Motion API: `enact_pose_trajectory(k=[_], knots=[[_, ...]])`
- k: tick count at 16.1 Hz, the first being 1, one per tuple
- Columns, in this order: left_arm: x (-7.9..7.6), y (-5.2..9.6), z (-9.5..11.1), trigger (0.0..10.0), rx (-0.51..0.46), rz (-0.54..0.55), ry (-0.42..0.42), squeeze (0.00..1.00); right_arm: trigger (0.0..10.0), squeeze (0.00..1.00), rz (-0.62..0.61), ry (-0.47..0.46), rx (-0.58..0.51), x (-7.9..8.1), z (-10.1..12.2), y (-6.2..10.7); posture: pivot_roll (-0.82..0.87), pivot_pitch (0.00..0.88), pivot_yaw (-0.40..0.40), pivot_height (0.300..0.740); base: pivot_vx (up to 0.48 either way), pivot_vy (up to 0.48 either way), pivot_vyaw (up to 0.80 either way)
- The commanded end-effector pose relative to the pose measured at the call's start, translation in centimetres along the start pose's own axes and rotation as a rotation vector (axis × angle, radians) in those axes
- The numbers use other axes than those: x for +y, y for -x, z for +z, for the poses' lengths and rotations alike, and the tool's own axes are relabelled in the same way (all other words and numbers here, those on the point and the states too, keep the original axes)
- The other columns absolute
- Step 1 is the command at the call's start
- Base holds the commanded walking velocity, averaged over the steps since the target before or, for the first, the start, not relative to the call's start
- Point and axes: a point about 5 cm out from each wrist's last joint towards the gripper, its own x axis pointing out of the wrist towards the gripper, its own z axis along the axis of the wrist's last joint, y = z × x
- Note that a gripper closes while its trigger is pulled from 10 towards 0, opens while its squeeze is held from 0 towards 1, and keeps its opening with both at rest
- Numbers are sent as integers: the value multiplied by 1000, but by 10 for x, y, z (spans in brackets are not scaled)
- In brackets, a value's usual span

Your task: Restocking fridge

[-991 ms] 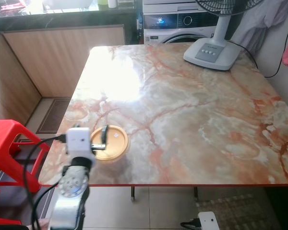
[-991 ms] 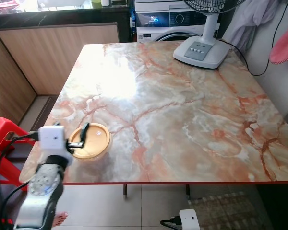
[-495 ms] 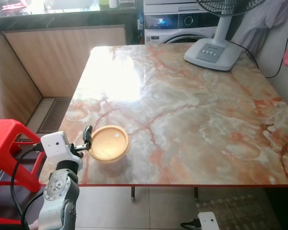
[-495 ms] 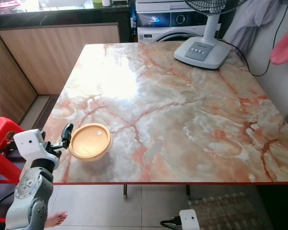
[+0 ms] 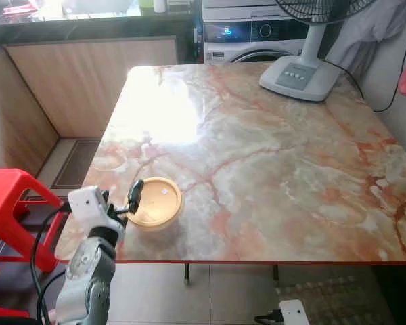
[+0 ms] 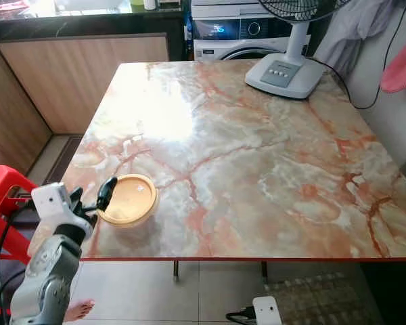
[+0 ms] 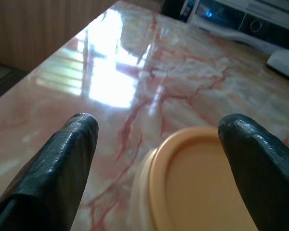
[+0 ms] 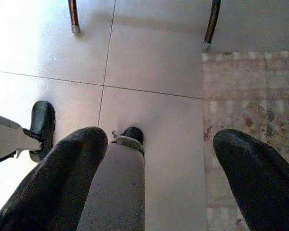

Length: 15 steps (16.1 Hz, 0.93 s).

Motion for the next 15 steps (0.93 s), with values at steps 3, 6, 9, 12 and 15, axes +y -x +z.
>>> enact_pose_trajectory(k=[3, 6, 9, 12, 15], knots=[[6, -4, -2, 10000, 30, -14, 117, 0, 10000, 0, -1, -2, 8, 1, -4, 1, 54, 43, 21, 740, 0, 0, 0], [4, -2, -1, 10000, 32, -52, 173, 0, 10000, 0, 4, 16, 9, 1, -3, 0, 58, 49, 18, 740, 0, 0, 0], [13, 0, -4, 10000, 47, -37, 161, 0, 10000, 0, 3, 21, 7, 0, -2, 0, 59, 56, 15, 740, 0, 0, 0], [17, 1, -10, 10000, 97, -57, 196, 0, 10000, 0, 2, 22, 5, 0, -2, 0, 56, 59, 16, 740, 0, 0, 0], [17, 2, -14, 10000, 98, -47, 202, 0, 10000, 0, 1, 24, 5, -1, -1, 0, 57, 61, 11, 740, 0, 0, 0]])
